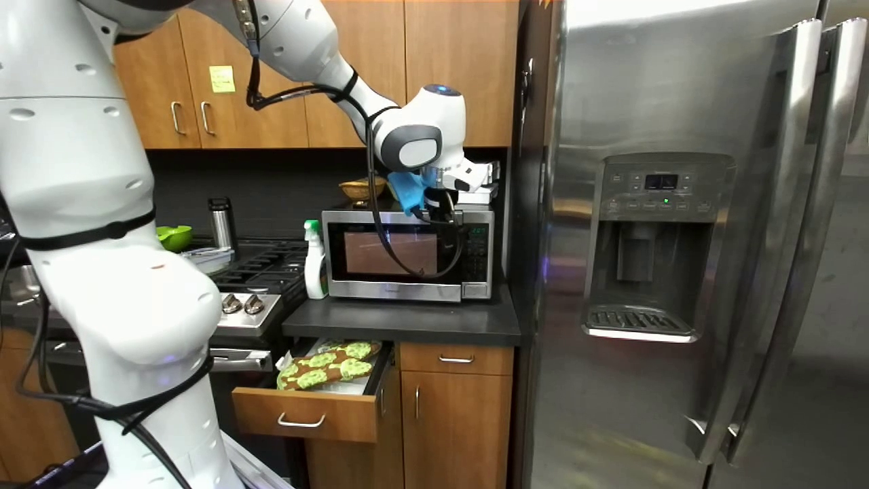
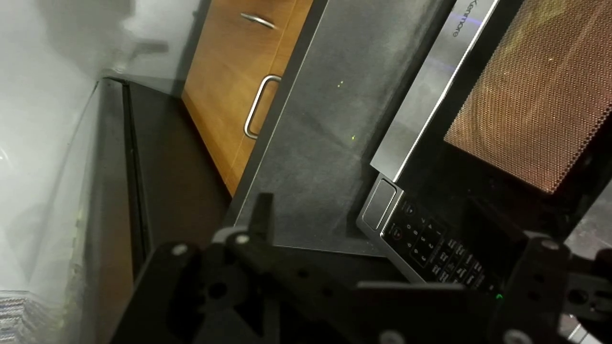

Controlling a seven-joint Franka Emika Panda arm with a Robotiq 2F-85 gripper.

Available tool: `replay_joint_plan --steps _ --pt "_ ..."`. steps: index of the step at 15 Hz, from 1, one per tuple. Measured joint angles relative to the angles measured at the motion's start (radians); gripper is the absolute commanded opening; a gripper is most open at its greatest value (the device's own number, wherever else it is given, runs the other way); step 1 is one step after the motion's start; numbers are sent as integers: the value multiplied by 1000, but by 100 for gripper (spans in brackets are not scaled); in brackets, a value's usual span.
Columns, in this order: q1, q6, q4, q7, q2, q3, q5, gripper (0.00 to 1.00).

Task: Press a button on the right side of the microwave

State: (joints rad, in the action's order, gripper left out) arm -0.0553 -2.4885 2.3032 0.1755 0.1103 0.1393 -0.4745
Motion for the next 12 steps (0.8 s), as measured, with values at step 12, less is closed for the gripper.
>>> replay_joint_plan --steps 12 --pt "-4 11 0 0 0 0 -2 100"
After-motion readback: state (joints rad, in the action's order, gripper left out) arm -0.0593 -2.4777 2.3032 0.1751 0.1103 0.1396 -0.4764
